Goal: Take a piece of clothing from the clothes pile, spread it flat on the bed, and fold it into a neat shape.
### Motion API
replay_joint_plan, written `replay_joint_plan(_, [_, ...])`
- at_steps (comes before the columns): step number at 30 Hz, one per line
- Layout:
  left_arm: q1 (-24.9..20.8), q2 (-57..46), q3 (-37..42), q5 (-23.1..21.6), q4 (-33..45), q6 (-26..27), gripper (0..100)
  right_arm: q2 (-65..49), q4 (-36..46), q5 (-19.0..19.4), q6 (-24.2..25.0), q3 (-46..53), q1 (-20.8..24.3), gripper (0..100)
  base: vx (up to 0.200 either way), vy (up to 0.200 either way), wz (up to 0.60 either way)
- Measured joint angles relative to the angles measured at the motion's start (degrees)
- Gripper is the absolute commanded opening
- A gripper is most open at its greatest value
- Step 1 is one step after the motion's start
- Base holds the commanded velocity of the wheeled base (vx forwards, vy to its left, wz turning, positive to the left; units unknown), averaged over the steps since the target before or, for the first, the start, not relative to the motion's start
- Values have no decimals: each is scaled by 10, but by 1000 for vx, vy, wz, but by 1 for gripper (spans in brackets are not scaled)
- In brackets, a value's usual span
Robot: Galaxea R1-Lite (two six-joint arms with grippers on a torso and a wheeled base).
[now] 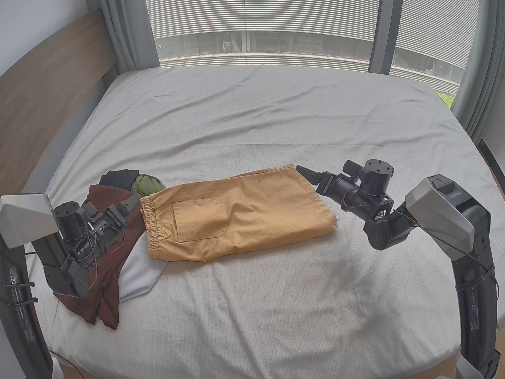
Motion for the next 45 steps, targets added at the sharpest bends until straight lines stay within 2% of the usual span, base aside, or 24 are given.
replay_joint_plan(5, [-15,-17,25,-13,0,2,100,-34,-2,-6,0,102,3,100,0,0,0])
replay_joint_plan(9, [-35,-32,50,-19,0,6,100,-57,-5,-27,0,171,4,100,0,0,0])
replay_joint_plan(20, [-75,-45,82,-18,0,50,100,-76,-7,-66,2,275,-3,100,0,0,0])
replay_joint_plan(33, [-80,-44,85,-17,0,55,100,-39,-6,-74,8,269,-1,100,0,0,0])
replay_joint_plan(45, [-78,-42,84,-16,0,55,100,26,1,-78,50,166,12,100,0,0,0])
